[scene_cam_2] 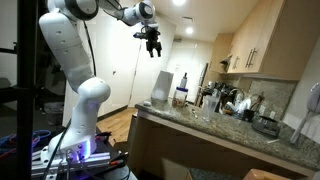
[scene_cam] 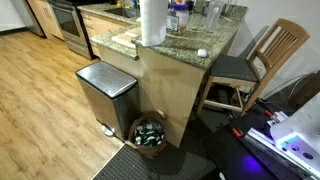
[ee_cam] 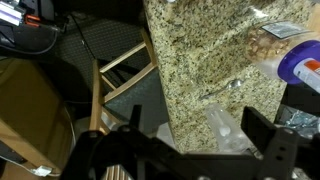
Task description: Pick the white bottle and put it on the plastic bottle, then pick the white object and put it on the white bottle
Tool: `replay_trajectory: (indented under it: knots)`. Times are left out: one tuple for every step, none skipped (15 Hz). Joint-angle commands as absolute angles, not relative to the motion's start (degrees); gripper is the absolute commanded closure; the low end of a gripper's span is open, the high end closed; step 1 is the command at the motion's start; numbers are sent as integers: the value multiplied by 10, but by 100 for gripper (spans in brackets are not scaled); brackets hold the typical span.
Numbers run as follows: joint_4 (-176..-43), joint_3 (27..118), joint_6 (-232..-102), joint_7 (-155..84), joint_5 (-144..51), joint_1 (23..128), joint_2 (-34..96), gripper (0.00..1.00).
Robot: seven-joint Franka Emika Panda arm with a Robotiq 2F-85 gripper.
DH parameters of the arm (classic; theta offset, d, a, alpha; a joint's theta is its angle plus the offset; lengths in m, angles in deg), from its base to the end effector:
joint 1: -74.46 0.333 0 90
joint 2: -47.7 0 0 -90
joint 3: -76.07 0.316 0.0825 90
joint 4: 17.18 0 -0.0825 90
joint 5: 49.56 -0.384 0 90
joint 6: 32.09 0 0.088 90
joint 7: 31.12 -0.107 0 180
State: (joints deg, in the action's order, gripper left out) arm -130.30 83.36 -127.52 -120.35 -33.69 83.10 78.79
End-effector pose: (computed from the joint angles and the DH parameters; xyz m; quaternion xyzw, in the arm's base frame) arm 0.3752 0.0969 0.7008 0.7805 -0.5906 0.2042 0.0149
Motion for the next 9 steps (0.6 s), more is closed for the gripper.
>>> replay_trajectory:
  knots:
    - [-1297, 861, -1277, -1193, -350, 799, 788, 0]
    - [-1279, 857, -1284, -1219, -352, 785, 764, 0]
    - [-1271, 835, -1263, -1200, -376, 784, 751, 0]
    - [-1278, 817, -1262, -1190, -392, 774, 737, 0]
    - [-1288, 804, -1270, -1175, -414, 769, 729, 0]
    - [-1301, 788, -1289, -1155, -440, 766, 719, 0]
    - [-1307, 775, -1294, -1138, -467, 760, 705, 0]
    - [-1310, 765, -1292, -1118, -493, 755, 689, 0]
    - [-1320, 757, -1296, -1099, -521, 754, 678, 0]
